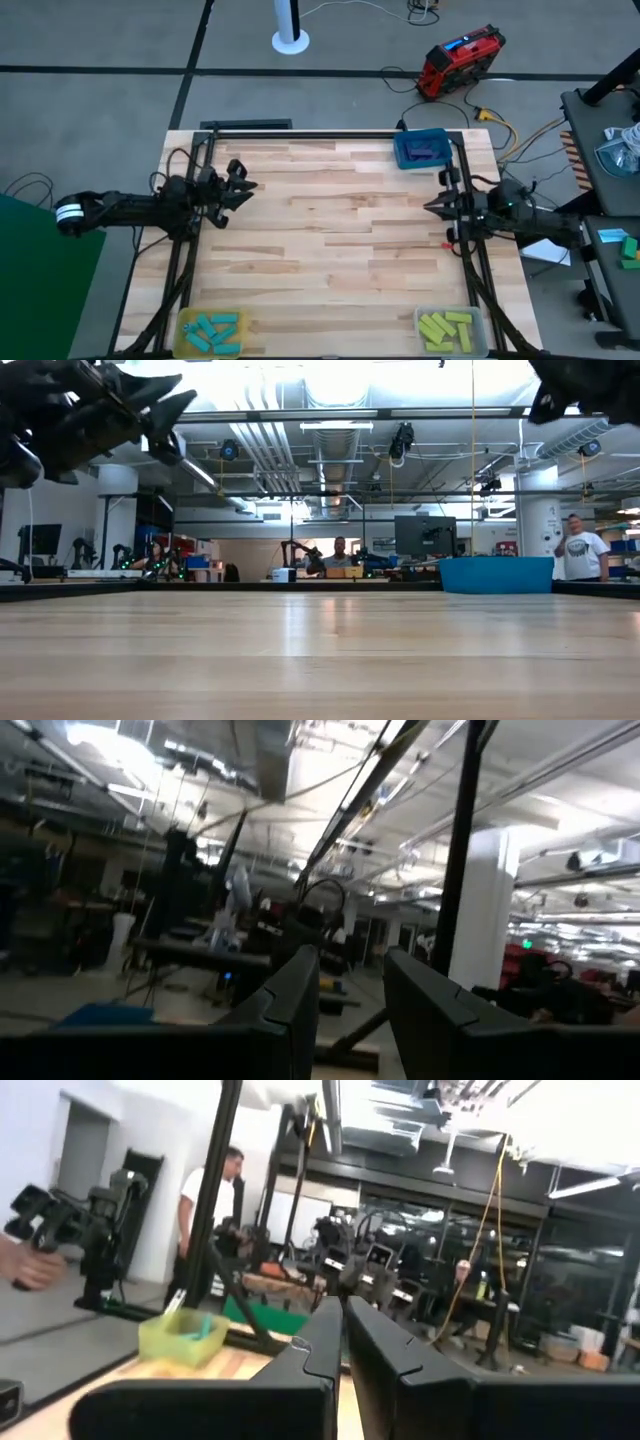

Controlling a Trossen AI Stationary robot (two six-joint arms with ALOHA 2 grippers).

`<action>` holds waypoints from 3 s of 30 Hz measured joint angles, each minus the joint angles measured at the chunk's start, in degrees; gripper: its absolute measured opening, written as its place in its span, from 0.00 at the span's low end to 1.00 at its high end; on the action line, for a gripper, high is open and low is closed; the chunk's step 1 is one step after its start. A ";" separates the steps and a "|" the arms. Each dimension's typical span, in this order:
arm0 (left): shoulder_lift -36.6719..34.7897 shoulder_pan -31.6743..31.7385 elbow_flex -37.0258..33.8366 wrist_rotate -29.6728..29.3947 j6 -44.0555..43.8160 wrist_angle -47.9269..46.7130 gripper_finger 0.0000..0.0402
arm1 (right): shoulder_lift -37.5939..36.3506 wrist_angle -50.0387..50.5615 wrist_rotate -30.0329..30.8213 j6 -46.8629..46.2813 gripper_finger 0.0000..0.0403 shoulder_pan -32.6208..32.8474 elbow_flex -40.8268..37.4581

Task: Sort blocks
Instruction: Return to Home Position

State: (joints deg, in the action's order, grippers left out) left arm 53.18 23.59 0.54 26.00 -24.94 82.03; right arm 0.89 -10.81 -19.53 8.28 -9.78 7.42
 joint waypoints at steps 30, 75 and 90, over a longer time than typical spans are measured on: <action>-31.43 25.09 0.50 18.89 -28.00 0.07 0.23 | -0.40 -6.01 4.73 -4.63 0.03 -0.01 -6.80; -42.62 6.88 0.54 39.47 -34.72 -24.84 0.23 | -0.32 3.50 18.05 -8.31 0.03 0.00 -6.84; -53.17 -2.39 0.55 26.63 -31.18 -23.13 0.23 | 0.33 3.30 18.04 -8.30 0.03 0.00 -6.84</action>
State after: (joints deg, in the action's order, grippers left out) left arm 0.01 21.20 1.08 52.63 -56.12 58.90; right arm 1.22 -7.51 -1.49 -0.01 -9.78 0.58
